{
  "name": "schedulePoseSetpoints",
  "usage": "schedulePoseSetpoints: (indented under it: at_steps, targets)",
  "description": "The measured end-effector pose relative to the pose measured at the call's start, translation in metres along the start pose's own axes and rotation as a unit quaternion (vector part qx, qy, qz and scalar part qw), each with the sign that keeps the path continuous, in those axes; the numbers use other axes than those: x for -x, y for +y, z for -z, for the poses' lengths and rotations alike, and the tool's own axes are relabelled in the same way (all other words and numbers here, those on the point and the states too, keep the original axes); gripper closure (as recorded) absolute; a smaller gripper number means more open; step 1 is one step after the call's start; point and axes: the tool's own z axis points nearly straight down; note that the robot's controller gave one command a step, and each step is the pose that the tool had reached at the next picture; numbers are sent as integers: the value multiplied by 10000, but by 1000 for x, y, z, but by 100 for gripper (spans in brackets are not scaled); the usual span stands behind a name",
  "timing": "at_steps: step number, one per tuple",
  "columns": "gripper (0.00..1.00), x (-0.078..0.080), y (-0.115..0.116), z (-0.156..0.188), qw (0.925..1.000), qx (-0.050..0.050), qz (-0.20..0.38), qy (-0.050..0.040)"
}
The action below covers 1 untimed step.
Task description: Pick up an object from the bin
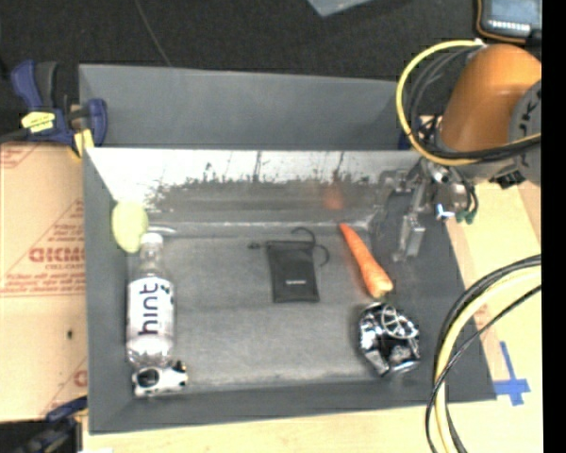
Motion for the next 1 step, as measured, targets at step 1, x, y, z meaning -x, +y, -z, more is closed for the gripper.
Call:
schedulePoseSetpoints:
  at_steps: [1]
  targets:
    - [0,1,1,5,10000,-6,12,-32]
